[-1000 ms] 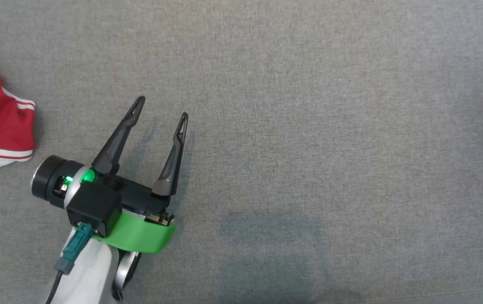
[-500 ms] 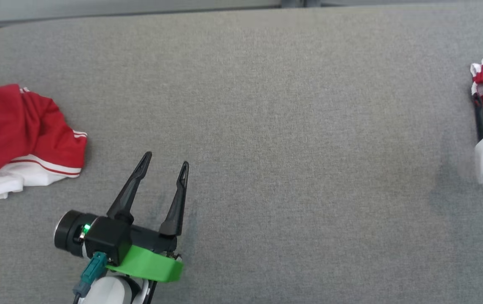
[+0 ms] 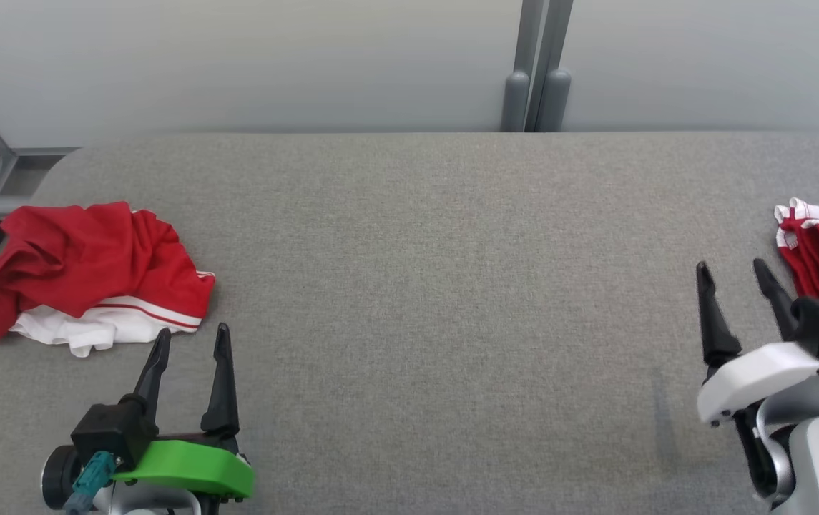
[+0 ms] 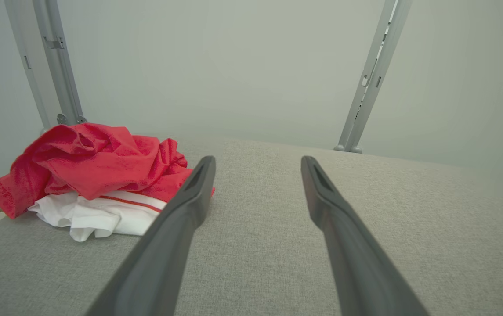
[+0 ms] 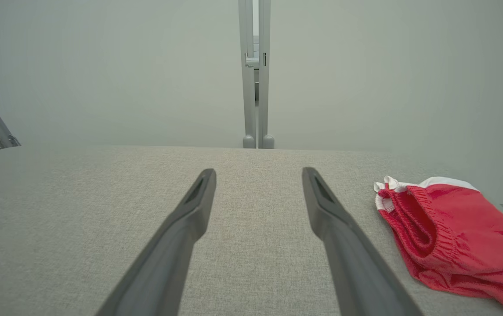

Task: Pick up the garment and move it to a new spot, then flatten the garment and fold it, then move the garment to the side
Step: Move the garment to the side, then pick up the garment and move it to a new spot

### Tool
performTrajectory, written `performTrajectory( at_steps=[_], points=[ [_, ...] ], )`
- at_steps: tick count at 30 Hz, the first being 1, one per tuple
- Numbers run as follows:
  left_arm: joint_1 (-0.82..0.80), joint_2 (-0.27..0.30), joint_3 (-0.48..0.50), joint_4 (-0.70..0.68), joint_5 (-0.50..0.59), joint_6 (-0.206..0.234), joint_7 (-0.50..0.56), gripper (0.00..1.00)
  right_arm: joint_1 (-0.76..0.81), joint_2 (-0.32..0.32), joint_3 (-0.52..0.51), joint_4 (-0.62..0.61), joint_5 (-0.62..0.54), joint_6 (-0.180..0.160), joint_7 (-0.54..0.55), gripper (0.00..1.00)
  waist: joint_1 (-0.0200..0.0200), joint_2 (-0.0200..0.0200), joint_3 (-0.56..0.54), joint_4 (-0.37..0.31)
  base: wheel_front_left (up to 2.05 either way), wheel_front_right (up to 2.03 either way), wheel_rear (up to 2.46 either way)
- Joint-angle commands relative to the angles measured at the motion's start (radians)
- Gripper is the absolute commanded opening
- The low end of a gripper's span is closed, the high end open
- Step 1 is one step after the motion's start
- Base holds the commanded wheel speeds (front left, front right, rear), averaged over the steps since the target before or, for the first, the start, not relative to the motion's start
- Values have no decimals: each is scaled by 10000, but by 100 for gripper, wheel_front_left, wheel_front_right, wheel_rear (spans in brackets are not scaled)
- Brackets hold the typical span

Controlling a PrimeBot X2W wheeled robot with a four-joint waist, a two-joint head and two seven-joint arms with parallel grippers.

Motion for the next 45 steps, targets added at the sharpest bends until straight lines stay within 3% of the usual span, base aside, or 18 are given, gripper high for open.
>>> performTrajectory(
  at_steps=[1, 6, 14, 30, 45],
  points=[
    [173, 73, 79, 46, -70, 50, -40, 100, 213, 86, 48, 25, 146, -13, -81, 100, 1, 0, -465, 299, 0, 0, 0],
    [150, 262, 96, 340, -148, -170, -89, 100, 688, 564, 282, 311, 327, -15, -377, 100, 1, 0, -594, 379, 0, 0, 0],
    [84, 334, -9, 838, -310, -1000, -226, 100, 1366, 881, 573, 610, 597, -13, -767, 100, 1, 0, -841, 533, 0, 0, 0],
    [288, 445, -188, 1815, 213, -1078, -270, 100, 2344, 966, 717, 666, 783, -13, -903, 100, 1, 0, -1008, 384, 0, 0, 0],
    [188, 303, 33, 1571, 456, -1229, -268, 100, 2272, 964, 807, 652, 780, -13, -888, 100, 1, 0, -868, 415, 0, 0, 0]
  ],
)
